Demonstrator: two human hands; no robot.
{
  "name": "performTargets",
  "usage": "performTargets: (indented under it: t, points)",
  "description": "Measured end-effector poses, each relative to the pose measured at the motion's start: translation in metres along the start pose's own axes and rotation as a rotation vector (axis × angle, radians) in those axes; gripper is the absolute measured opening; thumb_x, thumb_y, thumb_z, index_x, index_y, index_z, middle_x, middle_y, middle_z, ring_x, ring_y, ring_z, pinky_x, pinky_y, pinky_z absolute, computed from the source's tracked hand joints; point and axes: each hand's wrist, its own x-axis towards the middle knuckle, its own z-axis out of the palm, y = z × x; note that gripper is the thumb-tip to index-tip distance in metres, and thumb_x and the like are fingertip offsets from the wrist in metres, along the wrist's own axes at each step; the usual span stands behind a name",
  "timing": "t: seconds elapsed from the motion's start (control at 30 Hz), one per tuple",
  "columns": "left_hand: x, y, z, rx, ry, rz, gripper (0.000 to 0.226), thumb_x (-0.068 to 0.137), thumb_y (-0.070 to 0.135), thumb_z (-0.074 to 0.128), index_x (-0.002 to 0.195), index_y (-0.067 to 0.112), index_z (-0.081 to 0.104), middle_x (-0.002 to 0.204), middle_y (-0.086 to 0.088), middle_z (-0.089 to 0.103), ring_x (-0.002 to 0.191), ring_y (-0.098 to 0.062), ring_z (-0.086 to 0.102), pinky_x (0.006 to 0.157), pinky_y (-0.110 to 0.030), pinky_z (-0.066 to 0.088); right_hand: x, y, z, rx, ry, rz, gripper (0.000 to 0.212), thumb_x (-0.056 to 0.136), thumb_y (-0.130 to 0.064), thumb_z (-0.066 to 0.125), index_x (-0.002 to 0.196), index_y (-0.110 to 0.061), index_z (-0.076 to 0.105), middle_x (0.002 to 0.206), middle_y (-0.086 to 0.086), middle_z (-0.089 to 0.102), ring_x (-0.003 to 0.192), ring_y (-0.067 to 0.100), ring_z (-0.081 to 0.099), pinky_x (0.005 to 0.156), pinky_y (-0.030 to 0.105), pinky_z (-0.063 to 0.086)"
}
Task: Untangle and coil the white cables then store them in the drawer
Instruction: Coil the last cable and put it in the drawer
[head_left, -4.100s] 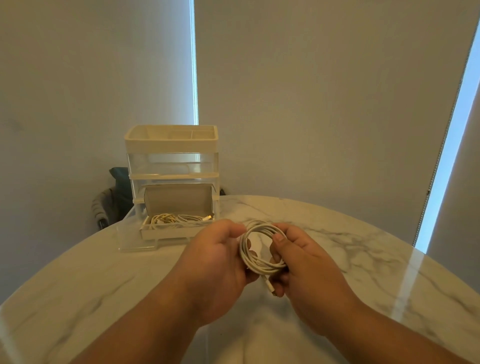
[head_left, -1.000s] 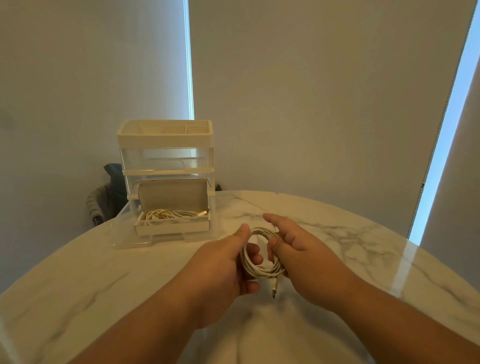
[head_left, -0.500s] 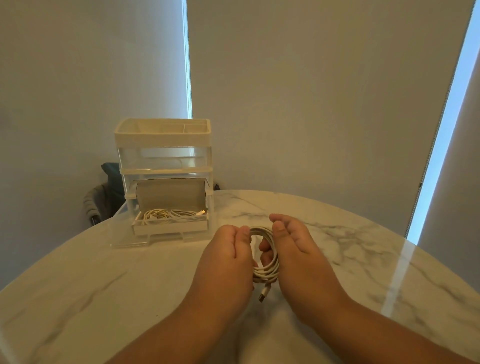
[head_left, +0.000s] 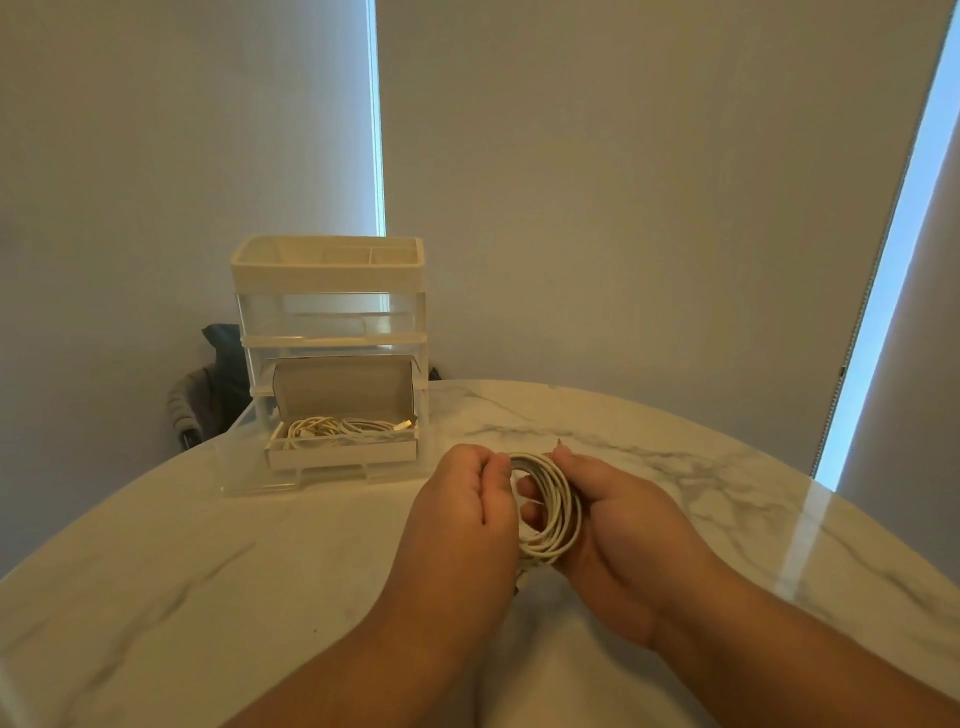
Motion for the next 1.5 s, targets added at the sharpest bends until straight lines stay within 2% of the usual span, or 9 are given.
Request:
performTargets:
  t: [0.2,0.4,0.57,0.77,0.87,1.0,1.17,1.3,1.5]
  points:
    - [0.003,-0.004,-0.002,0.006,0.057,0.001,0.023,0.101,0.036,0.042,0.087,0.030,0.059,0.074,0.008,0.064,0.069,-0.004,0.062,0.062,-0.028,0.052,0.002,-0.003,-0.001,0.090,0.045,0.019,0.031,0.105,-0.023,0.042,0.096,-0.001,0.062,0.074,0.015,0.064,0.065,0.025,0.064,0.058,0.037,0.054]
    - [0.003,-0.005,0.000,0.034,0.092,0.024,0.022,0.101,0.035,0.041,0.088,0.031,0.057,0.072,0.007,0.061,0.069,-0.004,0.059,0.060,-0.027,0.050,0.007,0.001,-0.001,0.044,0.149,-0.002,0.029,0.102,-0.015,0.050,0.119,0.006,0.061,0.095,0.027,0.066,0.074,0.029,0.063,0.061,0.040,0.060]
    - [0.000,-0.003,0.000,0.027,0.117,0.043,0.022,0.102,0.035,0.041,0.087,0.031,0.057,0.072,0.007,0.060,0.070,-0.005,0.059,0.062,-0.032,0.052,0.009,-0.001,-0.004,-0.029,0.172,-0.034,0.028,0.098,-0.010,0.057,0.117,0.010,0.061,0.095,0.030,0.066,0.074,0.029,0.063,0.064,0.039,0.060]
    - [0.005,-0.006,-0.004,0.051,0.147,0.025,0.022,0.101,0.035,0.041,0.087,0.030,0.058,0.070,0.007,0.059,0.067,-0.006,0.056,0.059,-0.026,0.044,0.003,-0.003,-0.004,-0.163,0.087,-0.117,0.008,0.098,-0.007,0.055,0.098,-0.005,0.063,0.073,0.010,0.069,0.060,0.019,0.063,0.061,0.035,0.051]
    - [0.007,-0.007,-0.006,0.048,0.164,0.021,0.023,0.101,0.035,0.041,0.086,0.030,0.058,0.071,0.006,0.060,0.068,-0.008,0.057,0.061,-0.032,0.048,-0.004,-0.003,0.000,-0.233,0.047,-0.144,0.015,0.101,-0.014,0.052,0.096,-0.007,0.065,0.079,0.014,0.070,0.070,0.024,0.063,0.064,0.037,0.051]
    - [0.006,-0.006,-0.006,0.039,0.139,0.016,0.022,0.102,0.036,0.041,0.087,0.031,0.057,0.072,0.006,0.060,0.068,-0.011,0.059,0.061,-0.045,0.055,-0.005,-0.007,0.000,-0.276,0.012,-0.183,0.022,0.100,-0.029,0.055,0.114,-0.014,0.064,0.083,0.011,0.072,0.075,0.024,0.065,0.070,0.043,0.053]
    - [0.004,-0.003,-0.005,0.049,0.095,0.051,0.020,0.102,0.032,0.041,0.089,0.030,0.057,0.076,0.008,0.060,0.073,-0.002,0.056,0.061,-0.032,0.052,-0.001,-0.007,-0.005,-0.369,-0.029,-0.217,0.022,0.097,-0.022,0.060,0.115,-0.013,0.070,0.101,0.015,0.075,0.085,0.025,0.067,0.077,0.044,0.057]
    - [0.005,-0.005,-0.006,0.060,0.102,0.051,0.021,0.102,0.031,0.042,0.089,0.028,0.058,0.073,0.009,0.058,0.072,-0.001,0.054,0.056,-0.017,0.039,-0.002,-0.005,-0.007,-0.466,-0.057,-0.248,0.047,0.077,-0.031,0.078,0.121,-0.018,0.070,0.110,0.014,0.073,0.105,0.037,0.067,0.093,0.056,0.052]
    - [0.004,-0.003,-0.004,0.083,0.097,0.082,0.019,0.102,0.029,0.042,0.089,0.028,0.056,0.073,0.010,0.058,0.074,0.001,0.054,0.060,-0.012,0.039,0.002,-0.012,-0.012,-0.466,-0.067,-0.301,0.036,0.085,0.003,0.069,0.114,-0.018,0.071,0.097,0.017,0.076,0.086,0.028,0.072,0.082,0.039,0.056]
